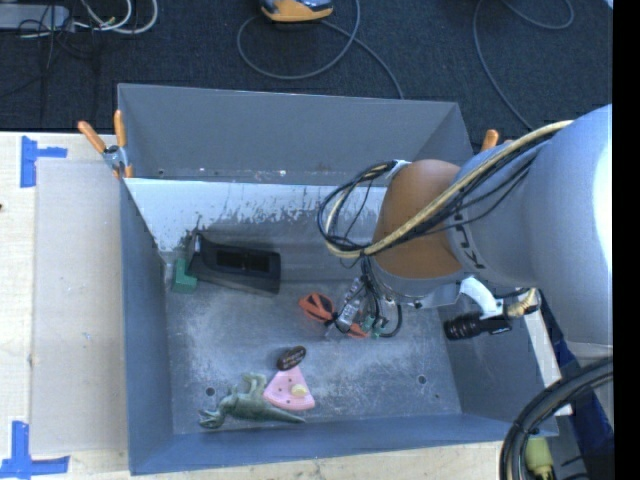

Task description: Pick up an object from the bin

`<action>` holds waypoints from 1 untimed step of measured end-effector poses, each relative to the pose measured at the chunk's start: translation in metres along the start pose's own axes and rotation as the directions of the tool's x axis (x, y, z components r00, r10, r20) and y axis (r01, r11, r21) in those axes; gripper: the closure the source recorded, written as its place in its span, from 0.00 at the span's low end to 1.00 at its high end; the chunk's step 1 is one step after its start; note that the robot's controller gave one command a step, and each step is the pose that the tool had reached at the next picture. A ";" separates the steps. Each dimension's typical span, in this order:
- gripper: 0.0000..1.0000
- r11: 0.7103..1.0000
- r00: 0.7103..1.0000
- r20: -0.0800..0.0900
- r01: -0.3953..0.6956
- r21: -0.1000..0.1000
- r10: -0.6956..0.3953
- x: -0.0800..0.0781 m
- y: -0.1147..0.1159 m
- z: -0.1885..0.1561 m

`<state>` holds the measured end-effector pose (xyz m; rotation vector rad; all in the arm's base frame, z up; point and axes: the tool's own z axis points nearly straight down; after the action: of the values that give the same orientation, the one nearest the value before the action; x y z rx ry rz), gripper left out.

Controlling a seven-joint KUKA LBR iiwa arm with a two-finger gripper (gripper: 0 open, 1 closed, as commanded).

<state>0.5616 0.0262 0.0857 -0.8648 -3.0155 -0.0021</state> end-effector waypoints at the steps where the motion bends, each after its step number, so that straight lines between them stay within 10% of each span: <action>1: 1.00 1.000 1.000 -0.005 0.000 0.003 0.000 0.001 -0.001 -0.005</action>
Offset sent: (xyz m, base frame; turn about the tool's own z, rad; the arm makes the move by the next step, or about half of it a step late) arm 0.0000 0.0002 0.0141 0.0000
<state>0.5601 0.0261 0.0908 -0.8634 -3.0098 0.0008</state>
